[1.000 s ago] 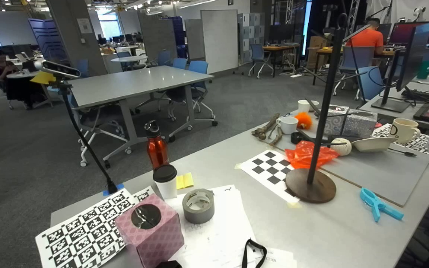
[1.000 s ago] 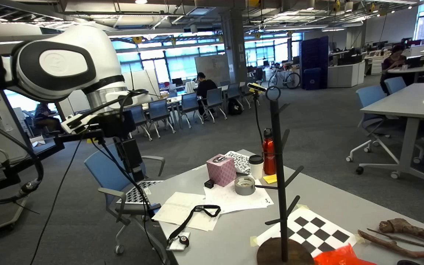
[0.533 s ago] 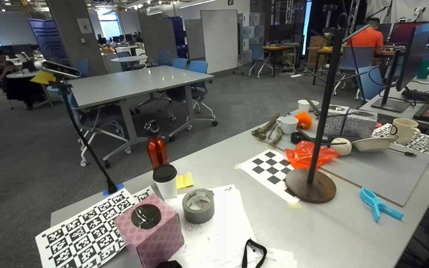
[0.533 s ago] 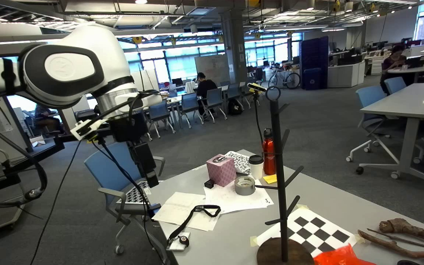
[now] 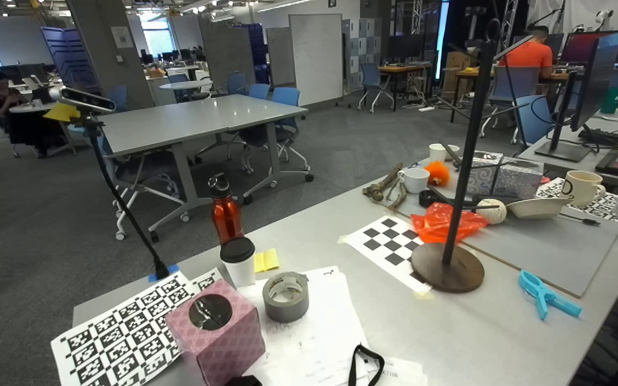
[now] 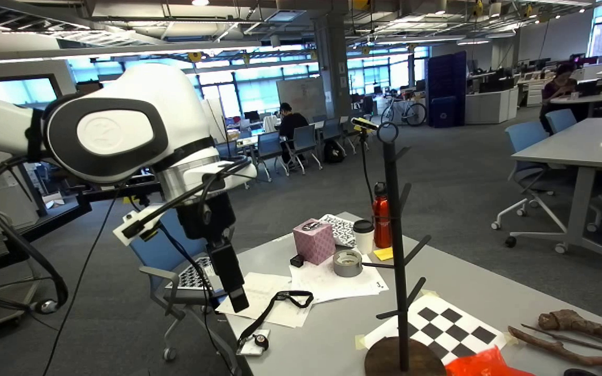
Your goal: Hang the blue clip on the wooden stand
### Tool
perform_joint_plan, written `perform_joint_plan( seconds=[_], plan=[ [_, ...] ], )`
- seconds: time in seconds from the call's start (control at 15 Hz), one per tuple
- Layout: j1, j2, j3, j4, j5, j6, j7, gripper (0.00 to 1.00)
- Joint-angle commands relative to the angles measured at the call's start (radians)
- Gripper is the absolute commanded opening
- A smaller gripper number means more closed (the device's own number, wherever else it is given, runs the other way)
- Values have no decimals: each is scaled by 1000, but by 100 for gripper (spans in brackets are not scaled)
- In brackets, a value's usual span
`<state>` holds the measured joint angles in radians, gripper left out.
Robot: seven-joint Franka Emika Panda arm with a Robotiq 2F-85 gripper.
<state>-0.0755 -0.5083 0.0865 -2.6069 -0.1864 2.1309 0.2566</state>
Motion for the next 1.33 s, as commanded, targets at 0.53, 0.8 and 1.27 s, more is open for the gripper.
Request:
perform_joint_plan(
  seconds=[0.53, 0.8, 1.27],
  plan=[
    [-37, 54, -17, -18, -33, 25, 32, 100],
    [-55, 88, -20, -26, -51, 79, 58, 100],
    [-107, 217, -39, -23, -113, 250, 134, 100]
  ],
)
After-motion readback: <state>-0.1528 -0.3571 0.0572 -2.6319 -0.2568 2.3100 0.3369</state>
